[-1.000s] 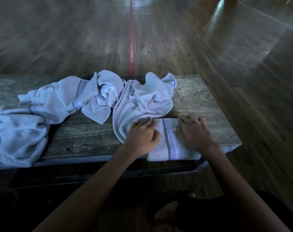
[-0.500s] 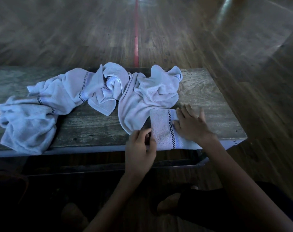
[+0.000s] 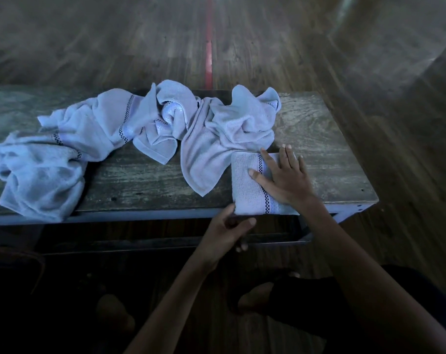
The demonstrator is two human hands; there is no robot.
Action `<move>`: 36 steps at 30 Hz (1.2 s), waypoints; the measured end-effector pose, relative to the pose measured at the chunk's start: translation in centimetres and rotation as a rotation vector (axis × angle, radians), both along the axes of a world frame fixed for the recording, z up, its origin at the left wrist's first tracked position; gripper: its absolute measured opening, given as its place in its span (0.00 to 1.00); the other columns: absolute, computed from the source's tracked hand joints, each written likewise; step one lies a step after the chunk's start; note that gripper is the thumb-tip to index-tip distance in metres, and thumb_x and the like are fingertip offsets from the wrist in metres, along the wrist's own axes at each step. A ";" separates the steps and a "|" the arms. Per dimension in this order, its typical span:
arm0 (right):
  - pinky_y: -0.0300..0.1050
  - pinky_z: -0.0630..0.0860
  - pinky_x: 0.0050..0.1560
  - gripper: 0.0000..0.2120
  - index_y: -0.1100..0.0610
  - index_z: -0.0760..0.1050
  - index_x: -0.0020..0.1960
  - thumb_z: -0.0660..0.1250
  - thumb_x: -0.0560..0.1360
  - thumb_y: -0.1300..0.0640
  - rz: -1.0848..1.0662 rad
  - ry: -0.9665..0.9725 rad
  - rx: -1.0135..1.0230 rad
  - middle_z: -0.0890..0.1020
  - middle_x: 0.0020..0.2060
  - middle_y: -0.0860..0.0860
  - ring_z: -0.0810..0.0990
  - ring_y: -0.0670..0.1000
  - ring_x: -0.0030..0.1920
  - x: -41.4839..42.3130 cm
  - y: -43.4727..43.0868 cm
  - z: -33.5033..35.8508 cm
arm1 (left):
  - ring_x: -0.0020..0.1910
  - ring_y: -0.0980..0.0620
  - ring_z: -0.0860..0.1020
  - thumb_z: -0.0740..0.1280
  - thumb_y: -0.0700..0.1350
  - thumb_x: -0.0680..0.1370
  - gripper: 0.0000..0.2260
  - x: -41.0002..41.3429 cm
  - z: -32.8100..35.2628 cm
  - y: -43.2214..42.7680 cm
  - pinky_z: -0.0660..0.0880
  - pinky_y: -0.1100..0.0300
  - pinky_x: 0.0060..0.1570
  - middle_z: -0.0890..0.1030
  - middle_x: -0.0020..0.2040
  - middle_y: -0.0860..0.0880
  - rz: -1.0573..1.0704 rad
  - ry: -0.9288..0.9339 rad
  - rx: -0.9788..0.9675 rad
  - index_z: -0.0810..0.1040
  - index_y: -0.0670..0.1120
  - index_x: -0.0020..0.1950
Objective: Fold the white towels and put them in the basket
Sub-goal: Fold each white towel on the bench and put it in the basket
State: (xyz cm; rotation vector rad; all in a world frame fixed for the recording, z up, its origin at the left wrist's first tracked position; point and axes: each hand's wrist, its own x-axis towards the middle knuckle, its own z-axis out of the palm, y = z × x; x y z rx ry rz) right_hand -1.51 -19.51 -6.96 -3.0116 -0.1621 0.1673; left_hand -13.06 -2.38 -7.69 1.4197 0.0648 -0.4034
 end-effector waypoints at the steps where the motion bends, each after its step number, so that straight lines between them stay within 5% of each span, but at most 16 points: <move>1: 0.58 0.42 0.75 0.42 0.40 0.43 0.76 0.39 0.66 0.23 -0.004 -0.004 0.000 0.47 0.77 0.59 0.41 0.55 0.77 0.0 0.0 0.0 | 0.27 0.50 0.75 0.68 0.44 0.77 0.10 0.3 0.2 0.0 0.69 0.61 0.26 0.75 0.31 0.49 -0.041 0.010 0.006 0.75 0.47 0.57; 7: 0.58 0.43 0.75 0.38 0.39 0.47 0.76 0.44 0.70 0.25 -0.022 -0.020 0.033 0.48 0.77 0.58 0.42 0.54 0.77 0.1 -0.1 0.0 | 0.42 0.46 0.83 0.67 0.45 0.77 0.11 0.5 -0.3 0.8 0.79 0.58 0.32 0.82 0.41 0.41 -0.001 -0.028 0.114 0.75 0.38 0.53; 14: 0.58 0.42 0.75 0.38 0.40 0.46 0.76 0.43 0.70 0.25 -0.045 -0.016 0.009 0.47 0.77 0.57 0.41 0.54 0.77 0.3 0.2 -0.1 | 0.51 0.43 0.81 0.68 0.46 0.77 0.08 -0.2 -1.1 -0.1 0.79 0.45 0.52 0.83 0.50 0.43 0.081 -0.055 0.049 0.79 0.46 0.54; 18: 0.59 0.41 0.74 0.38 0.40 0.46 0.76 0.42 0.70 0.24 -0.055 -0.016 0.005 0.46 0.77 0.57 0.41 0.55 0.77 0.4 0.1 -0.1 | 0.49 0.45 0.82 0.71 0.51 0.73 0.09 -0.4 -0.8 0.4 0.78 0.42 0.52 0.83 0.47 0.45 0.104 -0.065 0.156 0.77 0.49 0.48; 21: 0.59 0.40 0.74 0.39 0.41 0.45 0.76 0.42 0.70 0.25 -0.031 0.003 0.075 0.45 0.77 0.57 0.39 0.54 0.77 0.3 0.0 0.1 | 0.45 0.53 0.80 0.71 0.49 0.73 0.08 -0.1 0.6 0.5 0.77 0.59 0.47 0.80 0.47 0.51 0.392 -0.306 0.371 0.74 0.53 0.48; 23: 0.57 0.36 0.74 0.36 0.44 0.47 0.77 0.46 0.74 0.29 -0.026 0.045 0.277 0.45 0.77 0.55 0.37 0.52 0.76 0.2 -0.4 0.9 | 0.49 0.51 0.78 0.66 0.50 0.74 0.11 1.0 1.6 0.0 0.74 0.57 0.50 0.79 0.51 0.50 0.451 -0.603 0.569 0.75 0.49 0.55; 25: 0.53 0.35 0.74 0.31 0.48 0.51 0.77 0.51 0.78 0.37 -0.101 0.028 0.601 0.49 0.78 0.53 0.39 0.49 0.77 -0.2 -1.3 1.8 | 0.57 0.46 0.76 0.58 0.54 0.76 0.20 3.0 2.1 -1.4 0.71 0.51 0.56 0.78 0.57 0.47 0.285 -0.776 0.858 0.75 0.45 0.61; 27: 0.53 0.45 0.76 0.29 0.52 0.58 0.75 0.54 0.79 0.40 -0.211 -0.077 0.829 0.59 0.76 0.53 0.50 0.49 0.77 -1.2 -2.6 3.1 | 0.68 0.44 0.69 0.48 0.59 0.76 0.28 5.3 2.6 -3.2 0.64 0.46 0.64 0.72 0.68 0.45 0.033 -0.767 1.098 0.70 0.45 0.69; 30: 0.48 0.68 0.63 0.24 0.57 0.70 0.66 0.56 0.77 0.44 -0.315 -0.242 0.846 0.75 0.63 0.54 0.72 0.49 0.62 -4.2 -4.8 3.6 | 0.76 0.46 0.54 0.44 0.60 0.79 0.29 8.3 2.4 -5.2 0.51 0.43 0.71 0.56 0.77 0.46 -0.268 -0.715 1.309 0.58 0.45 0.75; 34: 0.57 0.77 0.51 0.22 0.55 0.78 0.53 0.59 0.72 0.39 -0.447 -0.182 0.790 0.82 0.47 0.52 0.79 0.53 0.49 -8.4 -5.9 1.1 | 0.77 0.47 0.45 0.44 0.59 0.81 0.28 9.7 1.1 -5.7 0.44 0.41 0.72 0.49 0.78 0.46 -0.380 -0.681 1.409 0.52 0.44 0.77; 36: 0.47 0.78 0.48 0.16 0.56 0.78 0.53 0.64 0.74 0.45 -0.440 -0.093 0.880 0.83 0.46 0.51 0.80 0.49 0.47 -10.0 -5.4 0.2 | 0.77 0.48 0.45 0.41 0.60 0.80 0.30 9.5 0.3 -5.6 0.43 0.41 0.73 0.49 0.78 0.46 -0.350 -0.707 1.449 0.50 0.44 0.77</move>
